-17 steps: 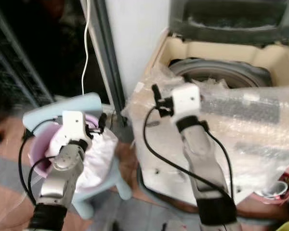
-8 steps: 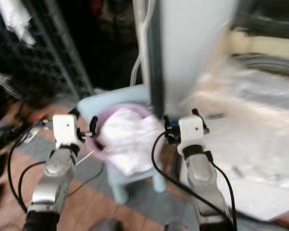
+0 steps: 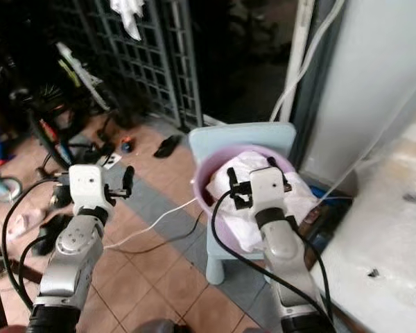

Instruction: Clothes washing

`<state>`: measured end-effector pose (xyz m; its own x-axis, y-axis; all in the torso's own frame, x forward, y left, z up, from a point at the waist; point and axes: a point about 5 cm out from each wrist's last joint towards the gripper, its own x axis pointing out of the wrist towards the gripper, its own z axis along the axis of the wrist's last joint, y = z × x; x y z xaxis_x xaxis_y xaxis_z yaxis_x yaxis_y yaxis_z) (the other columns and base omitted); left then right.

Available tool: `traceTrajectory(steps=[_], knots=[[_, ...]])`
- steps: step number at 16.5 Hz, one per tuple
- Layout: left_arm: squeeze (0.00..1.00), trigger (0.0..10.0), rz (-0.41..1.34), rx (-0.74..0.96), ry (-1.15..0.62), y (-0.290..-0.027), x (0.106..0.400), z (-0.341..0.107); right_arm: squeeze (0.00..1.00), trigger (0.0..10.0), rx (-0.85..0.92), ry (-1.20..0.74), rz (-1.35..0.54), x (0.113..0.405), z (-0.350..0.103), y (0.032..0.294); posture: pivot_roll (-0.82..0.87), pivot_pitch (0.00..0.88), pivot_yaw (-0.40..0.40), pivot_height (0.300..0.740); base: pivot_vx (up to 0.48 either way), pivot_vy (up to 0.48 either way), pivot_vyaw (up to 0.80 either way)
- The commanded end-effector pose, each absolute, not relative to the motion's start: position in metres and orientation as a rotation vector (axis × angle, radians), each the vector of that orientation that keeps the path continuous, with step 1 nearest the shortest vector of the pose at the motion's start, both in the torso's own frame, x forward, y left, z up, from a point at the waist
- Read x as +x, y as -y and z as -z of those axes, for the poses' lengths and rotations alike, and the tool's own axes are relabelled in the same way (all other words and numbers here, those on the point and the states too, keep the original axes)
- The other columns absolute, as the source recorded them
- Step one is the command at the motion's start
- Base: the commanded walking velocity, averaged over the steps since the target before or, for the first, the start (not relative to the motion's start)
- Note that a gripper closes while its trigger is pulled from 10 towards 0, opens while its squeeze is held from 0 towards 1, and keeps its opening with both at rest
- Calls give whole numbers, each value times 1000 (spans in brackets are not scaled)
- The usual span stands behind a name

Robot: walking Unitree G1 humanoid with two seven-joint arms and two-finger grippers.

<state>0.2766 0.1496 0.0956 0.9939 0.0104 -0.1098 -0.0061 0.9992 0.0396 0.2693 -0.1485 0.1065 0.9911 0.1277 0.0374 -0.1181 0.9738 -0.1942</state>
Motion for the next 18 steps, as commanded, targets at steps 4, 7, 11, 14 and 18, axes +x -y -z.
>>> traceTrajectory(steps=[4, 7, 11, 14, 18], knots=[[0, 10000, -10, 21, -118, -153, 275, -96, 0, 10000, -214, 9, -122, 274, -101, 151, -65, 7, 91, 740, 62, 0, 0], [0, 10000, -8, 18, -126, -153, 274, -95, 0, 10000, -306, -16, -120, 277, -98, 149, -67, 4, 88, 740, 266, 0, 0], [0, 10000, -6, 17, -129, -153, 274, -95, 0, 10000, -303, -13, -116, 283, -99, 148, -67, 11, 85, 740, 278, 0, 0], [0, 10000, -8, 17, -132, -154, 274, -95, 0, 10000, -243, -85, -174, 281, -94, 148, -66, 29, 81, 740, 296, 0, 0], [0, 10000, 6, 32, -119, -155, 275, -101, 0, 10000, -311, -74, -137, 284, -101, 150, -72, 76, 61, 740, 297, 0, 0]])
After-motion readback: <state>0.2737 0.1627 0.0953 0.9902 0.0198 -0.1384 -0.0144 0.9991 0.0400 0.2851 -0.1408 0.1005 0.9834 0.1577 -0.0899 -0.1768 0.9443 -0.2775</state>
